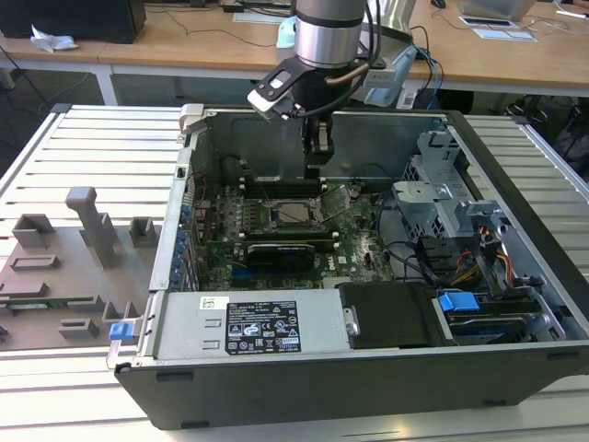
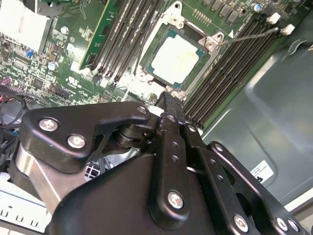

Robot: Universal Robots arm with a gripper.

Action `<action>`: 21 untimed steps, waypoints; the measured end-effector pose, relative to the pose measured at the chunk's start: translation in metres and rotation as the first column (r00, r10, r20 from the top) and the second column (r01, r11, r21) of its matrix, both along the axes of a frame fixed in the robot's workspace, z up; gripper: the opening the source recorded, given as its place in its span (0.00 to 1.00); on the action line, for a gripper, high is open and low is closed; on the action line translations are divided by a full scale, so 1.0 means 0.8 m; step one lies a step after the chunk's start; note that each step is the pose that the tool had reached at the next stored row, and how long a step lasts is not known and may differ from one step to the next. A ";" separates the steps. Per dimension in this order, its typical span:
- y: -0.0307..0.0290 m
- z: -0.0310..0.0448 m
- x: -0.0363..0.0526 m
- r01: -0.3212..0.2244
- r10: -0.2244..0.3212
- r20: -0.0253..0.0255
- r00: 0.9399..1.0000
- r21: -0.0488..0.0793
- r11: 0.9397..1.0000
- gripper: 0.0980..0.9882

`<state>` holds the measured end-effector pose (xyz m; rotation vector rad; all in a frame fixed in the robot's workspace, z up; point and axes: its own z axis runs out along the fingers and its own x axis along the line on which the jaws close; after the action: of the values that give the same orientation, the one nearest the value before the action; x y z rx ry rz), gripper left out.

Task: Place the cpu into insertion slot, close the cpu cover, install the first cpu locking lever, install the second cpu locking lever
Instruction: 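Close the cpu cover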

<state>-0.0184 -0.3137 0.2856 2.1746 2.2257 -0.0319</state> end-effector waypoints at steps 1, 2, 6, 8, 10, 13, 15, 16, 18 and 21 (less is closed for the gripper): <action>0.0000 -0.0001 0.002 0.000 0.000 0.000 1.000 0.000 1.000 0.01; 0.0000 -0.0001 0.004 0.000 0.000 0.000 1.000 0.000 1.000 0.01; 0.0016 -0.0001 0.010 0.000 0.000 0.000 1.000 0.000 1.000 0.01; 0.0042 -0.0001 0.014 0.000 0.000 0.000 1.000 0.000 1.000 0.01; 0.0046 0.0000 0.017 0.000 0.000 0.000 1.000 0.000 1.000 0.01; 0.0047 -0.0002 0.018 0.000 0.000 0.000 1.000 0.000 1.000 0.01; 0.0047 -0.0002 0.018 0.000 0.000 0.000 1.000 0.000 1.000 0.01; 0.0047 -0.0003 0.019 0.000 0.000 0.000 1.000 0.000 1.000 0.01; 0.0047 -0.0004 0.019 0.000 0.000 0.000 1.000 0.000 1.000 0.01; 0.0047 -0.0008 0.023 0.000 0.000 -0.001 1.000 0.000 1.000 0.01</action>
<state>-0.0001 -0.3099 0.2850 2.1748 2.2261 -0.0324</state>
